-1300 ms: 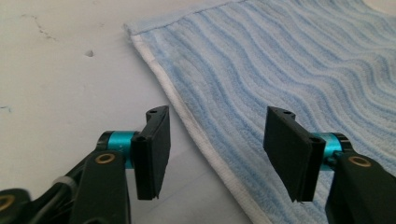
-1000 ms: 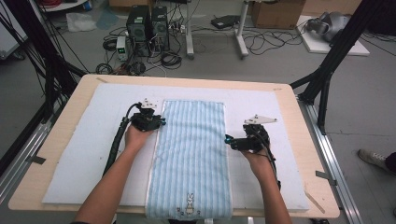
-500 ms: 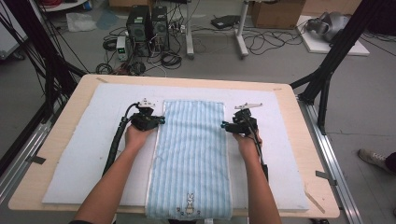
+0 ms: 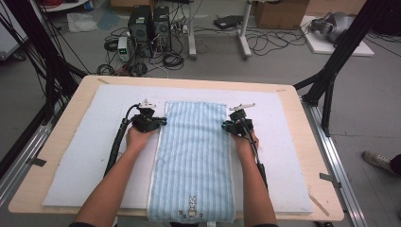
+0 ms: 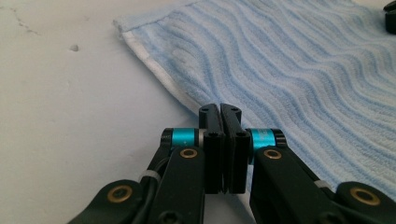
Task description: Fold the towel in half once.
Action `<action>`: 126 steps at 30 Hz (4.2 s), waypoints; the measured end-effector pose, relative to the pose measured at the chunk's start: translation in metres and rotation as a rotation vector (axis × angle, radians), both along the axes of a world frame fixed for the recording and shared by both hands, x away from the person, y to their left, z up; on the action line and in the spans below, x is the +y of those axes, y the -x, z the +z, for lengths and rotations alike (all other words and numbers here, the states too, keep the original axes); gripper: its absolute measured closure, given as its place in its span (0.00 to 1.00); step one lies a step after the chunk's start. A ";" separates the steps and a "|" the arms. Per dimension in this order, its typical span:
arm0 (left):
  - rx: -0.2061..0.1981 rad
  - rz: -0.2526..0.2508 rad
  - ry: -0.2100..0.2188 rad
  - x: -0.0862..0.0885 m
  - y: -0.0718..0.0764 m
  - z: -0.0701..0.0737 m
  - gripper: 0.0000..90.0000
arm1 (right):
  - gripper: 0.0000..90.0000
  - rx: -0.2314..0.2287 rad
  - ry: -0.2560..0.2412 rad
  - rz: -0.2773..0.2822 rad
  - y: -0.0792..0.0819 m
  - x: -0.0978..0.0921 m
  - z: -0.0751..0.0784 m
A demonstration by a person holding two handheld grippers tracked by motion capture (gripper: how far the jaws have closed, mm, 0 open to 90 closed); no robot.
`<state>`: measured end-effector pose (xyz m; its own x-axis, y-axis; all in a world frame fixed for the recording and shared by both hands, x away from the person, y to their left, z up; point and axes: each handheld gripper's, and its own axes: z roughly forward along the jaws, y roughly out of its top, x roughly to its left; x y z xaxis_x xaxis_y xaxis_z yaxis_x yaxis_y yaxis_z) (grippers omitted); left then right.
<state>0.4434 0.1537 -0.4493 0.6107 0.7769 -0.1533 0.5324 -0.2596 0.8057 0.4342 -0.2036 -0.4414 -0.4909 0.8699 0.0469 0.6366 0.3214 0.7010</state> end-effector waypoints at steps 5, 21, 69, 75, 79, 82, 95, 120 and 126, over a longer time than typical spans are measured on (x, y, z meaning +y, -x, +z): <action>-0.040 0.039 0.069 0.007 -0.002 0.009 0.98 | 0.97 -0.086 0.076 0.004 0.002 0.008 0.008; -0.029 -0.010 0.173 0.025 0.015 0.030 0.98 | 0.97 -0.149 -0.097 0.041 0.022 -0.004 0.032; -0.024 -0.030 0.174 0.038 0.142 0.010 0.55 | 0.77 -0.159 -0.170 0.074 0.158 -0.024 0.015; -0.016 -0.002 0.187 0.039 0.116 0.019 0.52 | 0.66 -0.174 -0.171 0.035 0.147 -0.026 0.023; -0.007 0.018 0.197 0.037 0.100 0.018 0.51 | 0.62 -0.166 -0.171 0.022 0.137 -0.027 0.024; 0.000 0.027 0.201 0.033 0.090 0.016 0.51 | 0.57 -0.146 -0.174 -0.002 0.127 -0.027 0.025; 0.100 -0.003 0.100 0.005 0.065 0.000 0.59 | 0.54 0.001 -0.082 -0.017 0.075 -0.008 0.013; -0.012 -0.047 0.153 0.026 0.082 0.026 0.99 | 0.97 -0.084 -0.075 0.051 0.085 -0.002 0.020; -0.034 -0.072 0.202 0.032 0.093 0.035 0.99 | 0.97 -0.122 -0.137 0.060 0.101 -0.010 0.027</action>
